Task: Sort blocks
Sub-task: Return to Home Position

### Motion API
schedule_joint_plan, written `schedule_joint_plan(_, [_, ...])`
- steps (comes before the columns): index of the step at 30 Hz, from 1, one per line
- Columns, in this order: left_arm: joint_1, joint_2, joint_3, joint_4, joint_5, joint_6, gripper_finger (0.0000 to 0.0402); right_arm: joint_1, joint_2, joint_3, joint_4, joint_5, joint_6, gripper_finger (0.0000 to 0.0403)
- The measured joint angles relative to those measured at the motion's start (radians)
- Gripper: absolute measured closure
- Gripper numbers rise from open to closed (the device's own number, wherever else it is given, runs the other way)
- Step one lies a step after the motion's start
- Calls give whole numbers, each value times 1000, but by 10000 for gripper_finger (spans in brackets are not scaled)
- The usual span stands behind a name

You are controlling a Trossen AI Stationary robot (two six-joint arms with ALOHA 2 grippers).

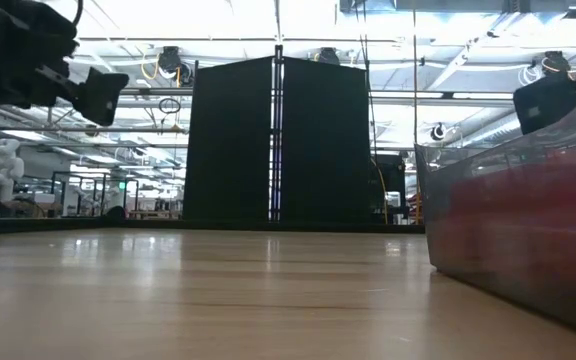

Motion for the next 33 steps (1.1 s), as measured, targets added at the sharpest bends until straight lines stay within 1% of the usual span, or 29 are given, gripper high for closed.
schedule_joint_plan(3, [17, 0, 0, 7, -15, -19, 100, 0, 0, 0, 5, -22, -30, 85])
schedule_joint_plan(5, [15, 0, 0, 9, -17, -31, 100, 0, 0, 0, 12, -69, -84, 85])
schedule_joint_plan(7, [12, 0, 0, 12, -17, -38, 100, 0, -1, 0, 19, -123, -174, 85])
schedule_joint_plan(8, [10, 0, 0, 14, -17, -72, 100, 0, -1, 0, 23, -150, -218, 85])
schedule_joint_plan(10, [6, 0, 0, 15, -18, -200, 100, 1, -1, 0, 26, -174, -287, 85])
schedule_joint_plan(12, [6, 0, 0, 15, -19, -303, 100, 0, -1, 0, 23, -139, -327, 85])
schedule_joint_plan(15, [6, 0, 0, 15, -19, -368, 100, 0, 0, 0, 9, -42, -333, 85])
schedule_joint_plan(18, [6, 0, 0, 15, -19, -368, 100, 0, 0, 0, -6, 59, -338, 85])
schedule_joint_plan(22, [6, 0, 0, 15, -20, -369, 100, 0, 0, -2, -12, 163, -347, 85])
schedule_joint_plan(33, [6, 0, 0, 15, -23, -370, 100, 0, 0, -2, -10, 164, -332, 85])
